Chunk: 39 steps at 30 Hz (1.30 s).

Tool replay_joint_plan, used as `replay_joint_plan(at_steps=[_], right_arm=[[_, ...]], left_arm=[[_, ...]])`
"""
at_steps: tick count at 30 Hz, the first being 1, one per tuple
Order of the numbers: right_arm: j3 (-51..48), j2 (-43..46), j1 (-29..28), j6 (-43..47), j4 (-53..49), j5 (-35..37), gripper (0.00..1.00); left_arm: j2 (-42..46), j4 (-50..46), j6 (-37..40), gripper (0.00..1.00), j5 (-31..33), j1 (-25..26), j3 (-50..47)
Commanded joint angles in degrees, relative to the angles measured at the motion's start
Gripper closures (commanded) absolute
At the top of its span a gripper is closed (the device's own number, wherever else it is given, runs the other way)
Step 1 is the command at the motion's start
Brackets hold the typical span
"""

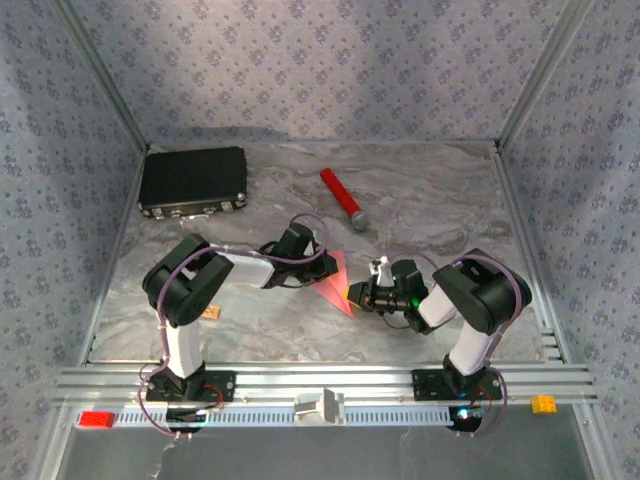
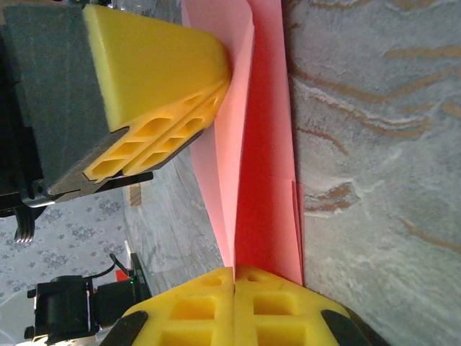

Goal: Fold a paper plane with a square sheet of paper (pick it up from the middle)
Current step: Fourth fold the wing at the center of the table.

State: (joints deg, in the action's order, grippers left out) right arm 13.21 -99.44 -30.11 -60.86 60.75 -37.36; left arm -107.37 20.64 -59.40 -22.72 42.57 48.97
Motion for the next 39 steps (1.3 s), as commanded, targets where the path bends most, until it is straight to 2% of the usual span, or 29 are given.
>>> replay_joint_plan(at_steps=[1, 14, 23, 39], right_arm=[[-0.03, -0.61, 0.51, -0.25, -4.25, 1.26, 0.98], [-0.13, -0.34, 0.76, -0.28, -5.35, 1.37, 0.98], [0.32, 3.02, 0.75, -0.15, -9.32, 1.78, 0.93], [2.37, 14.9, -1.65, 9.47, -30.94, 1.0, 0.69]], left_arm=[[-1.25, -0.97, 1.04, 0.9, -0.65, 0.33, 2.12], [-2.66, -3.42, 1.38, 0.91, -0.4, 0.31, 3.01], [-3.63, -5.31, 1.52, 0.93, 0.19, 0.27, 2.63], [-3.76, -4.68, 1.08, 0.93, -0.04, 0.19, 2.06]])
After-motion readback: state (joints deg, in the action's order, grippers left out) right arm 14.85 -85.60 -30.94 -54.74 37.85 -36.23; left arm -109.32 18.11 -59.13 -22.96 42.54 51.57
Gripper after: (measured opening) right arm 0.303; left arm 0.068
